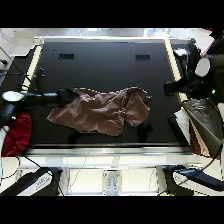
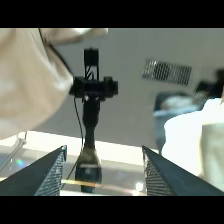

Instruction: Fold the shirts.

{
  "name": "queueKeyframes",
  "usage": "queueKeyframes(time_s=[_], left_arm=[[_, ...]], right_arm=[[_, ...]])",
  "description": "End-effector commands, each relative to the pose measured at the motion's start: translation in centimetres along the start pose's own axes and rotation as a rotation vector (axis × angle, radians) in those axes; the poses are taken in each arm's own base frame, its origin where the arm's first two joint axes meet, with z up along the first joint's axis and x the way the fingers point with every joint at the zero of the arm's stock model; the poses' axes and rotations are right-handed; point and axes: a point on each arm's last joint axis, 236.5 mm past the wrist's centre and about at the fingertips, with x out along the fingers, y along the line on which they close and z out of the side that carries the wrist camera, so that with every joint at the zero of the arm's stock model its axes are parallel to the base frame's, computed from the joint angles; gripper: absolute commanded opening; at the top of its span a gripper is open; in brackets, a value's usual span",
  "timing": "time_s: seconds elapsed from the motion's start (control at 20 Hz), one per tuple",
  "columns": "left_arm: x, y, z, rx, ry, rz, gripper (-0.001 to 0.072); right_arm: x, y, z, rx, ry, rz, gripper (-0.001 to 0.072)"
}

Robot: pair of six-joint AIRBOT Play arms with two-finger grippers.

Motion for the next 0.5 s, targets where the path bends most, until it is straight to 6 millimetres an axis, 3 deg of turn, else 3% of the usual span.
queueKeyframes(time_s=[0.0, 0.15, 0.25, 0.35, 0.4, 0.45], left_arm=[[6.3, -5.7, -5.4, 0.122, 0.096, -0.116, 0.0689], [12.0, -7.2, -8.3, 0.137, 0.098, -0.077, 0.071], [13.7, -7.8, -11.8, 0.287, 0.176, -0.082, 0.0698], [14.0, -8.2, -13.4, 0.397, 0.215, -0.084, 0.0696], [14.1, -8.3, -13.0, 0.344, 0.202, -0.071, 0.061], [14.2, -8.0, -12.4, 0.28, 0.187, -0.044, 0.0216]], right_arm=[[2.7, 0.3, -4.5, 0.011, 0.055, 0.003, 0.051], [3.7, 0.6, -6.5, 0.008, 0.088, 0.006, 0.0511], [3.9, 0.5, -6.2, -0.003, 0.074, 0.006, 0.051], [3.9, 0.5, -5.1, -0.003, 0.027, 0.003, 0.0511], [3.9, 0.6, -4.5, -0.002, 0.004, 0.007, 0.0511], [3.9, 0.6, -4.0, 0.001, -0.017, 0.01, 0.0511]])
